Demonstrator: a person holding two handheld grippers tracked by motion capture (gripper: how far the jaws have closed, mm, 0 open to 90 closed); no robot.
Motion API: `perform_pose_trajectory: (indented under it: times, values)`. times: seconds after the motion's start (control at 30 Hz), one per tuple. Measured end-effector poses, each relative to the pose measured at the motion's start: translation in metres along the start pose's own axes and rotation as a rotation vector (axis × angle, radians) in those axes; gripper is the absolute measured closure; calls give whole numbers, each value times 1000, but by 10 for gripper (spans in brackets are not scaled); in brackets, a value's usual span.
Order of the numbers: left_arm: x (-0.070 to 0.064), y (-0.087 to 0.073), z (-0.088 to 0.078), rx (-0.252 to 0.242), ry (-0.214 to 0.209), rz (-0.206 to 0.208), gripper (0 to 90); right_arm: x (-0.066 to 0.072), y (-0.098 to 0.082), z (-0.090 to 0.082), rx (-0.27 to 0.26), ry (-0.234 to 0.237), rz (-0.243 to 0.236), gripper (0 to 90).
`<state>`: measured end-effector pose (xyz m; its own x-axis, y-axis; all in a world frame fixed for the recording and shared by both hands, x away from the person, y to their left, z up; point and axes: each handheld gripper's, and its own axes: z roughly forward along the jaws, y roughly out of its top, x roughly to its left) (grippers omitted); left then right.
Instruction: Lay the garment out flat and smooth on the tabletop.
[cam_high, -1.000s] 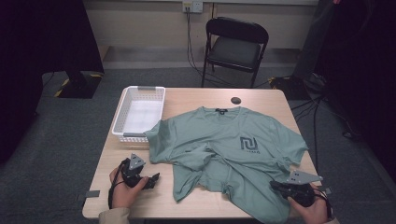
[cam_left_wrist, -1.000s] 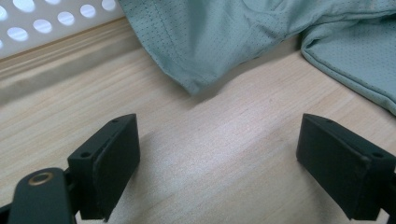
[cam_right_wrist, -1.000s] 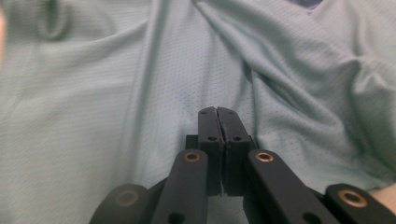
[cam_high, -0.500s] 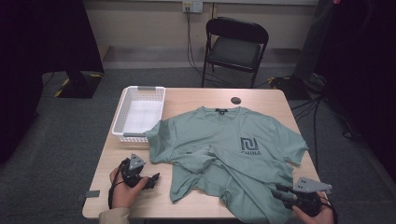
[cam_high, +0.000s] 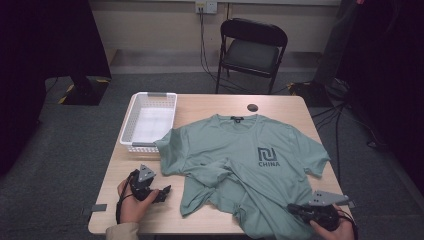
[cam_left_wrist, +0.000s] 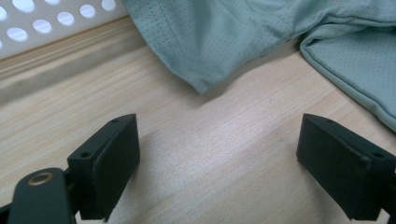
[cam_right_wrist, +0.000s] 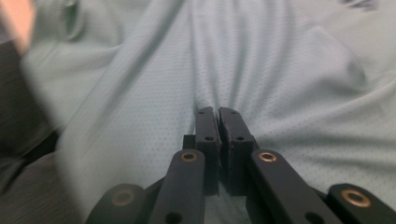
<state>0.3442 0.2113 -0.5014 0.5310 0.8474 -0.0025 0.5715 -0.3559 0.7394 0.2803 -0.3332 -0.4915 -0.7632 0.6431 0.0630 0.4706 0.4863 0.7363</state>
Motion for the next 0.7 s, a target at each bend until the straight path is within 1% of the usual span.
perform_pose_trajectory:
  times: [0.03,0.07,0.1,0.13,0.17,0.2,0.27,0.3,0.33,0.37,0.4,0.43,0.47,0.5,0.53,0.57,0.67,0.7]
  values:
    - [0,0,0,0,0,0,131,4,-1,-2,4,15,-5,850]
    - [0,0,0,0,0,0,131,6,-2,-4,3,11,-6,786]
    - [0,0,0,0,0,0,130,6,-2,-6,-13,-5,-2,717]
    - [0,0,0,0,0,1,131,2,-1,-9,-38,-34,12,652]
    - [0,0,0,0,0,0,131,-2,1,-11,-53,-66,21,636]
    - [0,0,0,0,0,0,131,-6,2,-12,-56,-95,23,626]
    - [0,0,0,0,0,1,131,-19,5,-12,-76,-147,35,557]
    - [0,0,0,0,0,0,130,-25,6,-11,-72,-176,34,552]
    - [0,0,0,0,0,0,131,-31,7,-8,-55,-194,35,552]
    - [0,0,0,0,0,0,131,-36,7,-2,-31,-191,33,602]
    - [0,0,0,0,0,0,131,-36,7,-2,-31,-191,33,602]
    - [0,0,0,1,0,0,131,-36,6,0,-16,-193,27,628]
    - [0,0,0,0,0,0,130,-35,4,2,-7,-189,25,697]
    - [0,0,0,0,0,0,130,-35,4,2,-7,-189,25,697]
    - [0,0,0,0,-1,1,130,-35,2,1,-5,-181,27,755]
    - [0,0,0,0,0,0,130,-32,-1,-3,3,-164,19,805]
    - [0,0,0,0,0,1,130,-30,-5,-8,-2,-143,35,801]
    - [0,0,0,0,0,1,130,-30,-7,-10,-1,-129,41,777]
